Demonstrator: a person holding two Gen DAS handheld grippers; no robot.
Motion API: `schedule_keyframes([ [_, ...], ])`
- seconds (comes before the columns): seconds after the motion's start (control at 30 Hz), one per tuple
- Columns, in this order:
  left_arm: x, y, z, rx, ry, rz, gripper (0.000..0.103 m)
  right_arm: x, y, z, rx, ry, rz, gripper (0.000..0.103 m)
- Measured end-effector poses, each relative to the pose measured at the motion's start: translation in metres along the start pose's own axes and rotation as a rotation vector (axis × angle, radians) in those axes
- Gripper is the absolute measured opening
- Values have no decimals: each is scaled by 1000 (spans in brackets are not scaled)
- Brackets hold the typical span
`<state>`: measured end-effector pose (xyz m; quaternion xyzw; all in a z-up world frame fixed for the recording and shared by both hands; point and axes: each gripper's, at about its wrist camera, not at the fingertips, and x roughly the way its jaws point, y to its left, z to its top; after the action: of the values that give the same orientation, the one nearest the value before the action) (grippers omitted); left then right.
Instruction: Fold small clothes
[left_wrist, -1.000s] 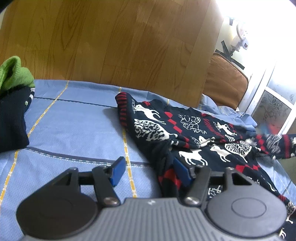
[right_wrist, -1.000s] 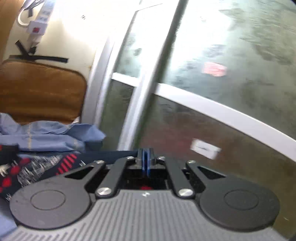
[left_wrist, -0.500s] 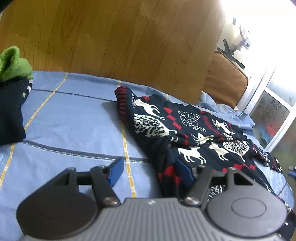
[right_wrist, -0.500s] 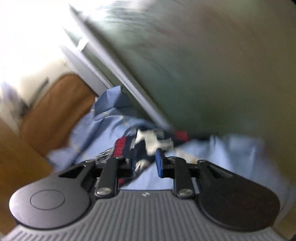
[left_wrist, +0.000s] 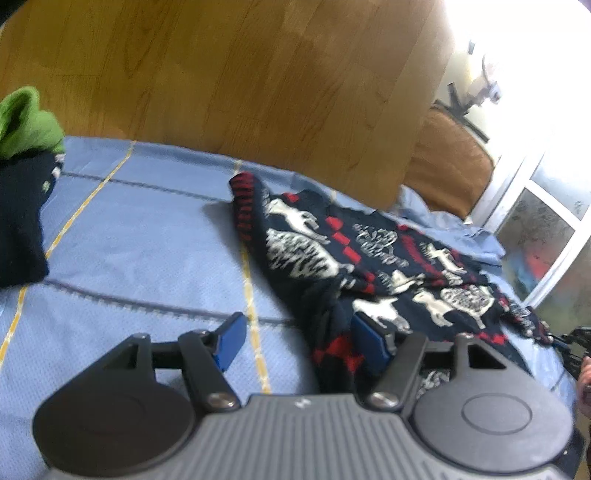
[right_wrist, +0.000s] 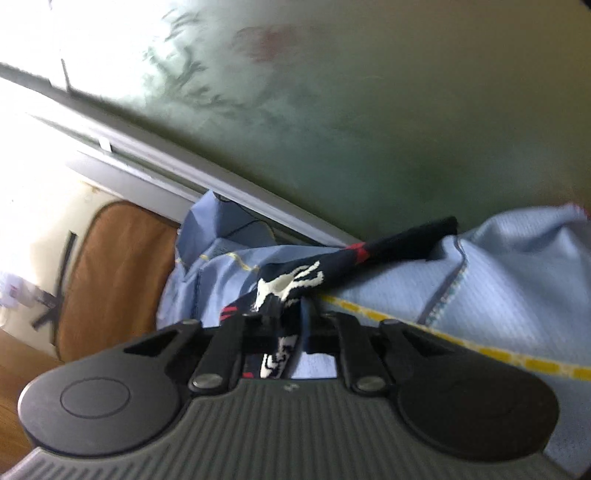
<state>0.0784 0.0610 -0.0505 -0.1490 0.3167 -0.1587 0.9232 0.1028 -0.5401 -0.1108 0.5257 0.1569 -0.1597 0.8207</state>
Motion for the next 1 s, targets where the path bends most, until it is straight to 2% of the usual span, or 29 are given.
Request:
schedule_keyframes([
  [0.07, -4, -4, 10, 22, -23, -46, 64, -5, 27, 0, -102, -27, 19, 6],
  [0.13, -5, -12, 26, 57, -53, -78, 64, -4, 66, 0, -203, -50, 80, 6],
  [0.2, -4, -16, 42, 67, -78, -103, 64, -6, 113, -6, -303, -70, 153, 6],
  [0.27, -2, -15, 56, 42, -100, -144, 64, -8, 172, -27, -450, -86, 236, 6],
  [0.37, 3, -3, 68, -38, -125, -182, 65, -7, 255, -94, -742, -90, 351, 6],
  [0.43, 7, 12, 67, -104, -121, -195, 65, -3, 295, -153, -919, -49, 444, 6],
  [0.5, 11, 25, 63, -143, -104, -188, 65, 4, 317, -214, -1060, 18, 527, 6],
  [0.6, 15, 40, 60, -173, -85, -166, 65, 6, 319, -301, -1197, 157, 650, 5],
  [0.67, 17, 47, 61, -196, -78, -183, 68, 6, 309, -352, -1299, 238, 704, 5],
  [0.7, 19, 49, 61, -207, -68, -193, 73, 7, 302, -372, -1348, 285, 727, 5],
  [0.77, 27, 51, 59, -219, -39, -191, 76, 3, 284, -398, -1446, 331, 764, 5],
  [0.8, 31, 51, 59, -219, -23, -185, 76, 0, 276, -405, -1496, 339, 780, 6],
  [0.87, 39, 49, 58, -215, 7, -172, 76, -1, 267, -406, -1574, 412, 807, 6],
  [0.93, 43, 46, 57, -207, 30, -154, 76, -11, 261, -390, -1565, 430, 804, 10],
  [1.0, 42, 47, 56, -208, 31, -144, 80, -14, 263, -355, -1496, 406, 796, 15],
])
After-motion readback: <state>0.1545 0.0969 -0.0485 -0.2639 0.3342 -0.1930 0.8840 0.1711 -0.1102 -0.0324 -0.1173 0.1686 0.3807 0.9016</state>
